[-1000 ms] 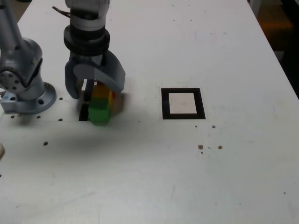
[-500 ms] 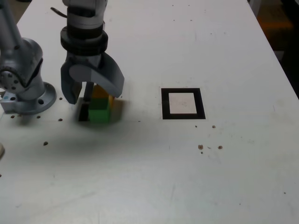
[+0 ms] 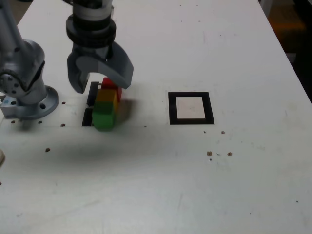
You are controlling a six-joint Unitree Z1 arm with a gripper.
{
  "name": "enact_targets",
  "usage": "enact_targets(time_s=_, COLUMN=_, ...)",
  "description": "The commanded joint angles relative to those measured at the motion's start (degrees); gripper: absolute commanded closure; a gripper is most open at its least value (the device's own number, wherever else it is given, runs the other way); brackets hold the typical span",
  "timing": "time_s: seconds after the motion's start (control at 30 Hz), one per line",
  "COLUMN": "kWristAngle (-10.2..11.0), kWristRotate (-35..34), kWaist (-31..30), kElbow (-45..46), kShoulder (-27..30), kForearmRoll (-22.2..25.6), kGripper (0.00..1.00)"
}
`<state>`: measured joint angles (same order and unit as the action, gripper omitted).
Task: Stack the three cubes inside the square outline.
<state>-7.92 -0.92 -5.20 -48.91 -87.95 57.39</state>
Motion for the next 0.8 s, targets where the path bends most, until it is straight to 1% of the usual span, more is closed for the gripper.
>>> enact_targets(time_s=0.0, kWristAngle=0.08, kWristRotate=-0.25, kWaist=0.11, kElbow=-1.27, kShoulder=0.50, kForearmRoll=0.96, kGripper=0.00)
enact_targets(time_s=0.1, kWristAngle=0.94, kWristRotate=-0.38, kWaist=1.11, kElbow=-2.66, kShoulder=0.05, kForearmRoll=1.28, kGripper=0.00)
enact_targets(time_s=0.2, kWristAngle=2.58, kWristRotate=-0.40, kWaist=2.54, kElbow=-3.37, kShoulder=-1.42, kForearmRoll=0.99, kGripper=0.00)
enact_targets(time_s=0.27, kWristAngle=3.54, kWristRotate=-0.82, kWaist=3.29, kElbow=-3.26, kShoulder=-3.53, kForearmRoll=0.42, kGripper=0.00)
enact_targets(time_s=0.37, kWristAngle=3.84, kWristRotate=-1.65, kWaist=3.51, kElbow=-3.26, kShoulder=-6.51, kForearmRoll=0.12, kGripper=0.00)
enact_targets(time_s=0.4, kWristAngle=3.92, kWristRotate=-2.15, kWaist=3.51, kElbow=-3.45, kShoulder=-8.30, kForearmRoll=0.05, kGripper=0.01)
enact_targets(time_s=0.47, kWristAngle=3.87, kWristRotate=-2.13, kWaist=3.51, kElbow=-3.37, kShoulder=-9.87, kForearmRoll=-0.76, kGripper=0.01)
enact_targets(time_s=0.53, kWristAngle=3.33, kWristRotate=-1.69, kWaist=3.54, kElbow=-2.58, kShoulder=-10.49, kForearmRoll=-2.63, kGripper=0.02)
enact_targets(time_s=0.67, kWristAngle=1.58, kWristRotate=0.07, kWaist=4.23, kElbow=0.44, kShoulder=-11.16, kForearmRoll=-8.92, kGripper=0.05)
enact_targets(time_s=0.7, kWristAngle=1.25, kWristRotate=0.72, kWaist=4.67, kElbow=1.56, kShoulder=-11.26, kForearmRoll=-11.17, kGripper=0.06)
enact_targets(time_s=0.77, kWristAngle=1.34, kWristRotate=1.14, kWaist=5.18, kElbow=2.41, kShoulder=-11.31, kForearmRoll=-12.90, kGripper=0.08)
